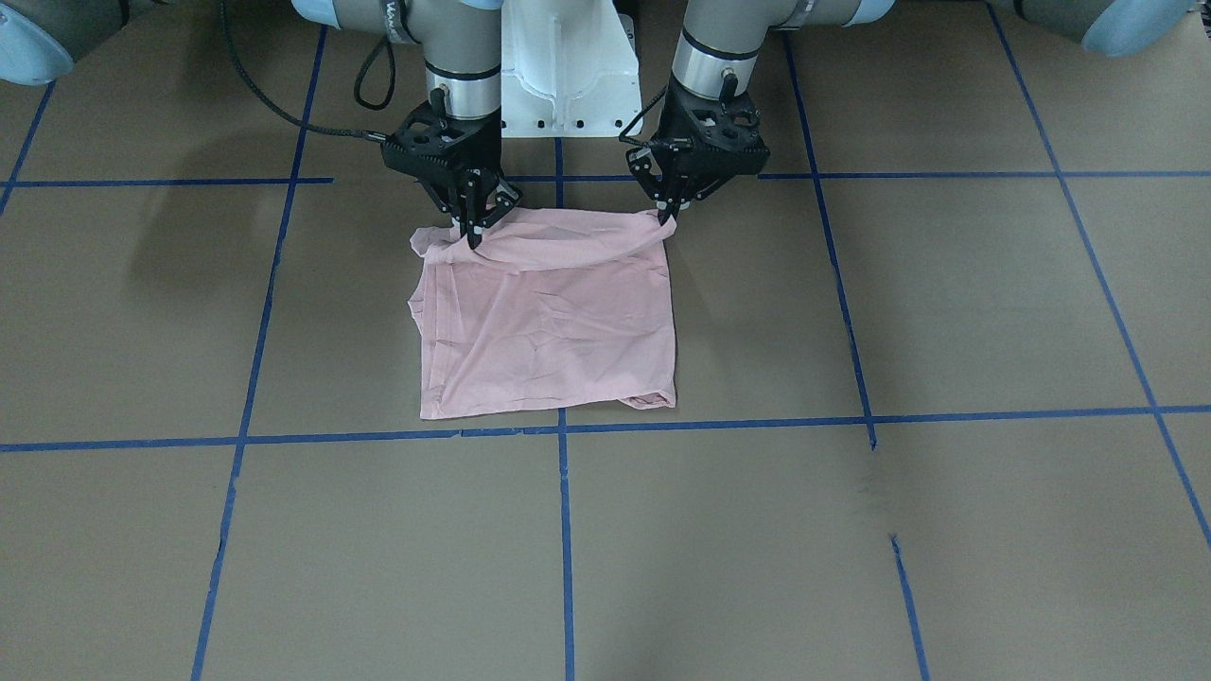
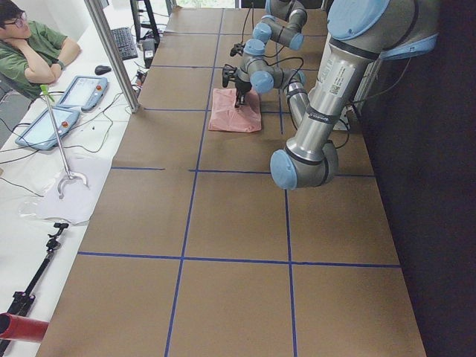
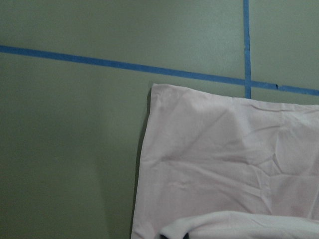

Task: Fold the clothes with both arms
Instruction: 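Lift the near edge with both grippers and fold it away from the robot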

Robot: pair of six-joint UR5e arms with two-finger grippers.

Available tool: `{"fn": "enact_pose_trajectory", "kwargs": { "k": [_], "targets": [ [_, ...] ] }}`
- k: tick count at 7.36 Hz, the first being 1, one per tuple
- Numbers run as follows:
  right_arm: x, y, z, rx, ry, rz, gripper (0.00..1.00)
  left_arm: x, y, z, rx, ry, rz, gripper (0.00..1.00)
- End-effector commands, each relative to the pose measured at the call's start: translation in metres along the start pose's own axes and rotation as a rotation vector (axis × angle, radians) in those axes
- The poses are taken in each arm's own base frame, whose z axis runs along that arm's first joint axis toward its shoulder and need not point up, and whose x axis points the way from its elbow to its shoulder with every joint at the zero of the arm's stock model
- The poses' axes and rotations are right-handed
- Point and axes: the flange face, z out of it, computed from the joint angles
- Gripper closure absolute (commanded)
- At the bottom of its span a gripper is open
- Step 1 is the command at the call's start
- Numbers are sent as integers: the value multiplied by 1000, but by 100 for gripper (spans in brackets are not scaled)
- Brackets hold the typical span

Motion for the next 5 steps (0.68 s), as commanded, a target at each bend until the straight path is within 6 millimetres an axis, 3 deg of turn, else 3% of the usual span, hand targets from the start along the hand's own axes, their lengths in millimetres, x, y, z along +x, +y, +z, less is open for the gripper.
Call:
{"fn": "enact_pose_trajectory", "kwargs": {
  "k": [1,2,5],
  "targets": [
    [-24,-28,43,30,-11,0,100,1,-18,46,16,11,-2,100],
    [-26,-39,46,38,-3,-9,100,1,-26,61,21,1,12,100],
    [-31,-40,58,37,18,-10,100,-8,-30,97,18,-11,15,100]
  ]
}}
